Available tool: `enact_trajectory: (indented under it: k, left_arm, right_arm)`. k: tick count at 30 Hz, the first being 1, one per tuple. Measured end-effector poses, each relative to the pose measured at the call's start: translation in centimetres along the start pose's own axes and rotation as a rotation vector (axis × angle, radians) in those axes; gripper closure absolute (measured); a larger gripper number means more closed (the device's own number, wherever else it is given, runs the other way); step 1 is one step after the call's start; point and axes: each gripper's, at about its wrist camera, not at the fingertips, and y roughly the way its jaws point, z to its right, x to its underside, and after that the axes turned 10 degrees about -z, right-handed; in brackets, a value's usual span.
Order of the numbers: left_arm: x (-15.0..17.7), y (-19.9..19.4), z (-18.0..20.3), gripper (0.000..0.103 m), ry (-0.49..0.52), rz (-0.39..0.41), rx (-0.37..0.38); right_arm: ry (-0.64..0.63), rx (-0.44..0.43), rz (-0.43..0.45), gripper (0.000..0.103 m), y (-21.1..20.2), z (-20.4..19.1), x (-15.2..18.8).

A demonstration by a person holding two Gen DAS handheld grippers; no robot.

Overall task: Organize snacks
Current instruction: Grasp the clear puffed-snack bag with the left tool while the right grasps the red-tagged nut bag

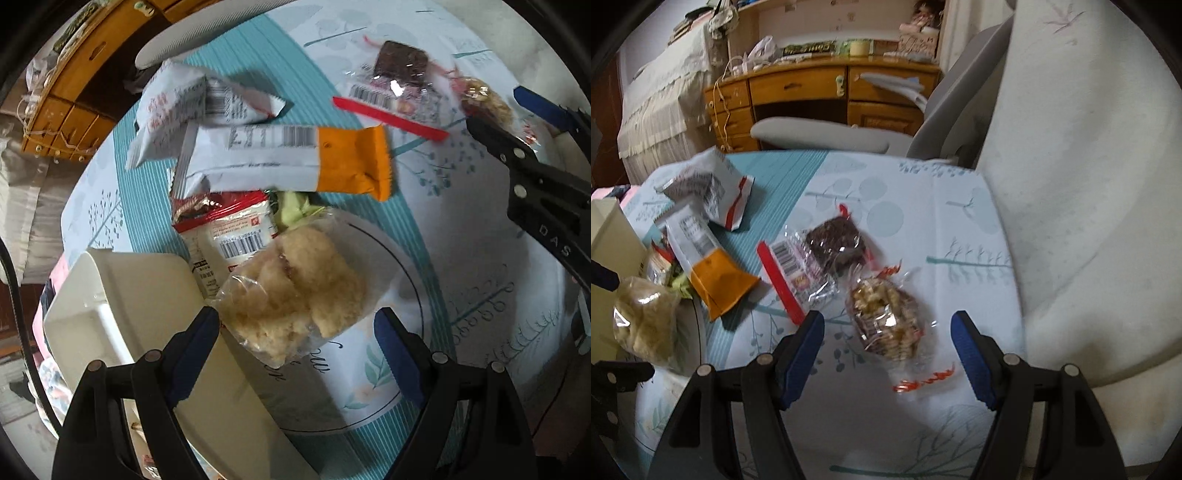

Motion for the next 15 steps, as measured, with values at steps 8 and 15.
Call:
enact_trajectory:
  k: [8,15]
  left_arm:
    - [-0.7,1.1,-1.3,0.018,-0.011,-0.009,0.029]
    - [-1.1,1.8,-2.9,0.021,-0.005,0.009,0.038]
  right_arm:
    - [0.05,-0.019,-0.057,0.061,1.6,0.3,0.1]
    - [0.089,-0.092,-0.079,0.062,1.3,1.4,0.7]
